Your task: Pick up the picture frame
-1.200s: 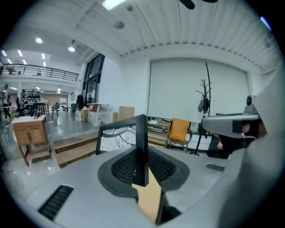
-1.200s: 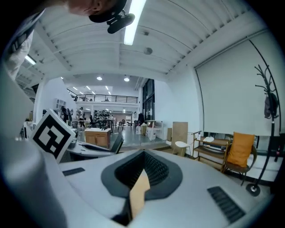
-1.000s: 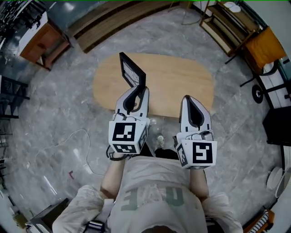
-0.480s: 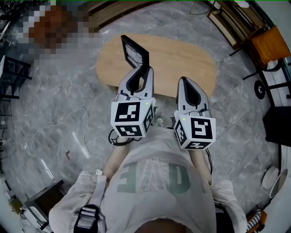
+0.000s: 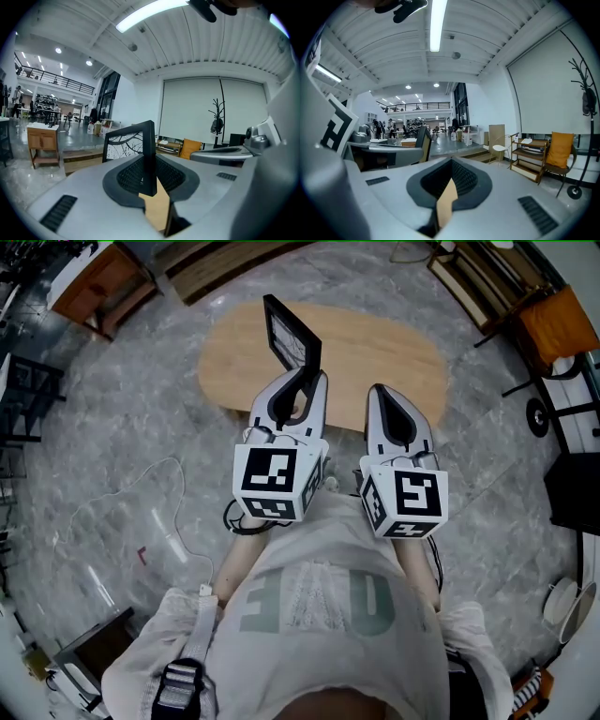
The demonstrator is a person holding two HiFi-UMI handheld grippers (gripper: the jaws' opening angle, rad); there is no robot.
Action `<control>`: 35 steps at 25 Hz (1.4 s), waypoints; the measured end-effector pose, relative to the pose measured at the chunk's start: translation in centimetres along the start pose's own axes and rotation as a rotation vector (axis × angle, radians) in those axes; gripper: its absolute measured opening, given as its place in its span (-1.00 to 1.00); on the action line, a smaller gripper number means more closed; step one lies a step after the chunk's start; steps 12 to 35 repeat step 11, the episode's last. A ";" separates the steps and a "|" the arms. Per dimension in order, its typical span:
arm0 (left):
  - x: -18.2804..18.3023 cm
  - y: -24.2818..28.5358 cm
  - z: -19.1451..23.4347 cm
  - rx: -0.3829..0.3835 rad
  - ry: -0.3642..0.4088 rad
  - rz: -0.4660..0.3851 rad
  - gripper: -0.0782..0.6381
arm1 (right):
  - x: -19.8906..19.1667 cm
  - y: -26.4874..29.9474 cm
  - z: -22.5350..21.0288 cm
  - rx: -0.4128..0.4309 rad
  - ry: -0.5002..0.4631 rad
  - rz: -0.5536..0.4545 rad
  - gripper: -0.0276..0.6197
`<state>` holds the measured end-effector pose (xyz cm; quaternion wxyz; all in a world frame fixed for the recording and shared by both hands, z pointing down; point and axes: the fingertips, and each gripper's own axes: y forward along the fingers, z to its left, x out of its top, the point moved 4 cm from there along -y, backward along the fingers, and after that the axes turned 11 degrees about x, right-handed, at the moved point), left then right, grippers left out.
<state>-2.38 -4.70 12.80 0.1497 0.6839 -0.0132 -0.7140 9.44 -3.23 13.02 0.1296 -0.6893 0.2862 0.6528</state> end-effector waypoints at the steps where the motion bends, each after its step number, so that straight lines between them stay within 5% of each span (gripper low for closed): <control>1: 0.0 0.0 -0.3 -0.003 0.001 -0.001 -0.55 | 0.1 -0.1 -0.2 -0.003 -0.002 -0.004 -0.91; 35: 0.9 0.3 -0.9 -0.018 0.017 -0.048 -0.55 | 0.1 -0.1 -1.0 -0.002 -0.012 -0.009 -0.91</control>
